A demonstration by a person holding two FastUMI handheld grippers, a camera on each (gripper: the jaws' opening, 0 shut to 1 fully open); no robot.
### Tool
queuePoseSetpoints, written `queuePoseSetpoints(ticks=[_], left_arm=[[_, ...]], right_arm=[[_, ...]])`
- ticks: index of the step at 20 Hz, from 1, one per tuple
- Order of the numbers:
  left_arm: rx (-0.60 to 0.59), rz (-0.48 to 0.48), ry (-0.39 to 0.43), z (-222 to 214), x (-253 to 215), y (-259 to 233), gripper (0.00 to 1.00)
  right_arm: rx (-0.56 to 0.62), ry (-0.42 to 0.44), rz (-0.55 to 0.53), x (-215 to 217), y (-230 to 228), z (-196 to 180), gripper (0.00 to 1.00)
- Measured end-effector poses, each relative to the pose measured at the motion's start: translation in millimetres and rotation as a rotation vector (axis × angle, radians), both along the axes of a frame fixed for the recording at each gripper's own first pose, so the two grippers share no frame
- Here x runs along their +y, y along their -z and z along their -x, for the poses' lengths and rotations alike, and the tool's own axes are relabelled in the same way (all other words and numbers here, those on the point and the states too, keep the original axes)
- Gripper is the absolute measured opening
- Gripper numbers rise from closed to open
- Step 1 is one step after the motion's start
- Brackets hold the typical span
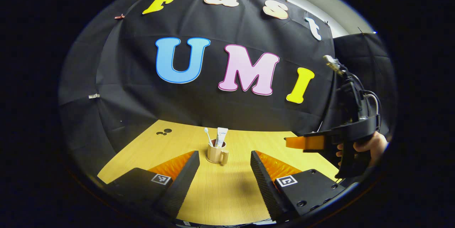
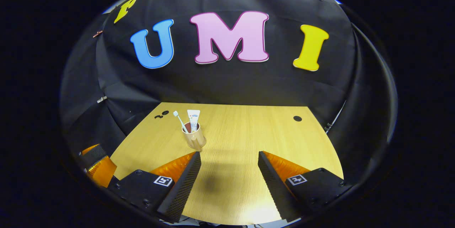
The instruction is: Put the toothbrush and toothpaste on the desktop into the cup, then pick up the cup and place it on the coaster on the desktop.
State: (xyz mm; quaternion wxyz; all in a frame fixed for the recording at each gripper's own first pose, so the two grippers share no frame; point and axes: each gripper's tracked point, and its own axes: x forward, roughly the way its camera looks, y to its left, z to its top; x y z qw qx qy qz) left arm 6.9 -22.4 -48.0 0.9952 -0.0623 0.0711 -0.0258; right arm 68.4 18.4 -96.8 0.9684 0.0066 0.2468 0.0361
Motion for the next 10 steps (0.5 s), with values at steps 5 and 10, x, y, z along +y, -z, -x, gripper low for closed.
queuePoseSetpoints(ticks=[5,10], left_arm=[[-0.016,0.011,-0.052,27,4,-1,0.92],[-0.061,-0.021,-0.014,41,-5,-8,0.92]], right_arm=[[-0.163,0.084,-0.002,-9,-33,58,0.99],[-0.238,0.140,0.038,-9,-34,105,0.99]])
